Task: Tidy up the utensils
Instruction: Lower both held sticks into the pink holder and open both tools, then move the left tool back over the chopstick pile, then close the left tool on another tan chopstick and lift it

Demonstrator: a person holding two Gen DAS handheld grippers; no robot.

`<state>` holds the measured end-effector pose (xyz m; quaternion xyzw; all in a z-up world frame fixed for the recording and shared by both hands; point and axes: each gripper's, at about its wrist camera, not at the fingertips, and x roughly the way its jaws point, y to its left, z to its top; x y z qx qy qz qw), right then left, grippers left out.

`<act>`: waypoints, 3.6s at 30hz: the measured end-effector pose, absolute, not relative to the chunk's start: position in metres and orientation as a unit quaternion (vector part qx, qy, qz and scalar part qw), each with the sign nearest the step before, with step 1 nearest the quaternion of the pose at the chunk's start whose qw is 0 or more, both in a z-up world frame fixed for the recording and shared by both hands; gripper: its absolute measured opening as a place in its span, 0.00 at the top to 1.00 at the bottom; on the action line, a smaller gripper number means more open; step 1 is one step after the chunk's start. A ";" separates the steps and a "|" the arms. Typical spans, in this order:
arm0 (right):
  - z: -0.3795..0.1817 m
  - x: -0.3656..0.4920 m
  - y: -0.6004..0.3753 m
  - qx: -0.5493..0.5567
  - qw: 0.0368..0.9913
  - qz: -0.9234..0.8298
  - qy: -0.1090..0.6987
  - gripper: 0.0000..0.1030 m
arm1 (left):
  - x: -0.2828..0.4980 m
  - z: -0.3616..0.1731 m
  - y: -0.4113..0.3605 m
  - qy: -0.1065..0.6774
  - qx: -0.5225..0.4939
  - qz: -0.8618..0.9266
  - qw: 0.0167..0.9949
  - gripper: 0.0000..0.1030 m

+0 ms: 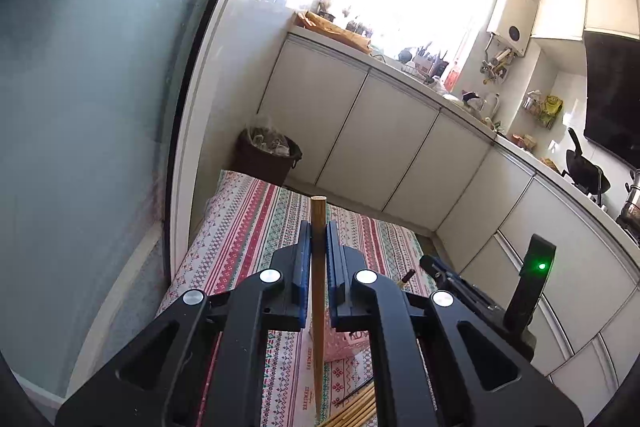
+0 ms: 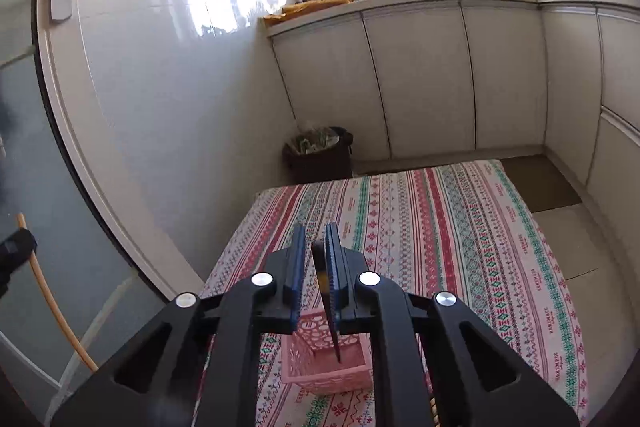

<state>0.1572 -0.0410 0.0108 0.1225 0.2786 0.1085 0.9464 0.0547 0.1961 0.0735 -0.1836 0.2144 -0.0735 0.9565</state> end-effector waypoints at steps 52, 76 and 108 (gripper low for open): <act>0.125 -0.059 -0.217 0.208 0.976 -0.050 -0.037 0.06 | -0.019 0.145 0.026 -0.036 -0.059 -0.235 0.970 0.07; -0.013 0.070 -0.341 0.442 0.840 0.014 0.315 0.06 | 0.186 -0.167 -0.153 0.657 0.207 -0.345 0.637 0.17; -0.025 0.075 -0.347 0.442 0.824 -0.013 0.354 0.07 | 0.170 -0.203 -0.128 0.620 0.261 -0.306 0.674 0.77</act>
